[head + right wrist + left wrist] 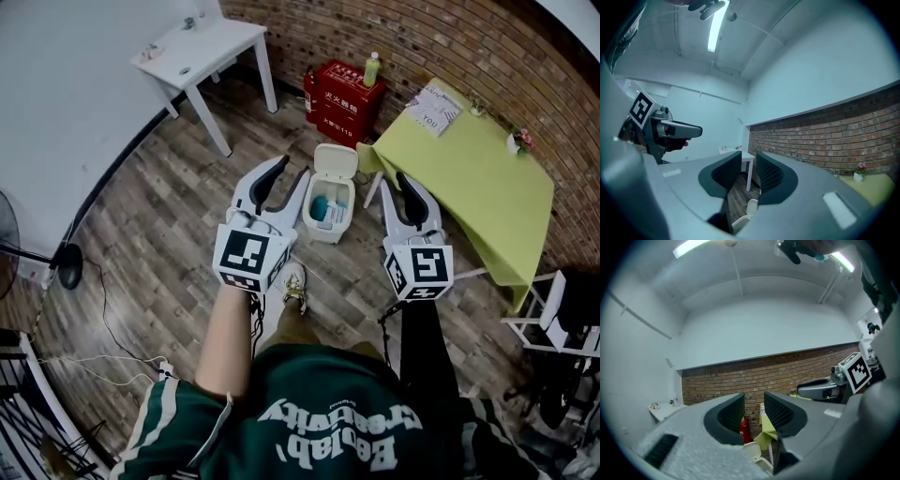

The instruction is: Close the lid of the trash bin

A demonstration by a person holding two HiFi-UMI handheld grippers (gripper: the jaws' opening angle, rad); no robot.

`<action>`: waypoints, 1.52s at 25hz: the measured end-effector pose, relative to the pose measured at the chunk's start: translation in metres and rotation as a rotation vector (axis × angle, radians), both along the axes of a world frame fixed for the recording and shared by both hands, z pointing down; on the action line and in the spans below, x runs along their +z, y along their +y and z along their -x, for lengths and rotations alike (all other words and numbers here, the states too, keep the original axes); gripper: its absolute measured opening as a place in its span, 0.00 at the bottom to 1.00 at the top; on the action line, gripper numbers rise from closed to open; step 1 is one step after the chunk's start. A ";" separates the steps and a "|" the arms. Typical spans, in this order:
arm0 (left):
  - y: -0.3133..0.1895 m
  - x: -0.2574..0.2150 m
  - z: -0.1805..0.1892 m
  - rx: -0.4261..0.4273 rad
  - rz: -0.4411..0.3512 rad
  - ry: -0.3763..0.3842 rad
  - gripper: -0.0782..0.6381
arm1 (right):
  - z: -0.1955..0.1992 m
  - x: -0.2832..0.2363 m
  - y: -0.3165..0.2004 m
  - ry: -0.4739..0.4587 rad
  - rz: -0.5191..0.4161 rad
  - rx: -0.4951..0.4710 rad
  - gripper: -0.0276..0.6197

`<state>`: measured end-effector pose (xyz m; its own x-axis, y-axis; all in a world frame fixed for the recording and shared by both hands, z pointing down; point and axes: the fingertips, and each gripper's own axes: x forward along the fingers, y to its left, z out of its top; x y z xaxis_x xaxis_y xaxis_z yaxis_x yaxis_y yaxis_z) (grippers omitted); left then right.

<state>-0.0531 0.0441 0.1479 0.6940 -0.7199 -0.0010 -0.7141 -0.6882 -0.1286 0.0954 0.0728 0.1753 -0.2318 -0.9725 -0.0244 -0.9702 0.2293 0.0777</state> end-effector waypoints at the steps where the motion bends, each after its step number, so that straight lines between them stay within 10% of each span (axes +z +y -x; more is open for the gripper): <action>1: -0.010 0.004 0.003 0.002 0.010 0.000 0.30 | 0.002 0.004 -0.009 -0.003 0.008 0.001 0.22; 38: -0.300 0.029 -0.012 0.191 0.103 -0.004 0.30 | 0.003 0.031 -0.276 0.041 0.128 0.144 0.22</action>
<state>-0.0407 -0.2556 0.1772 0.8175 -0.5718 0.0690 -0.5693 -0.8204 -0.0534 0.0920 -0.2032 0.2068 -0.0884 -0.9902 0.1082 -0.9903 0.0990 0.0972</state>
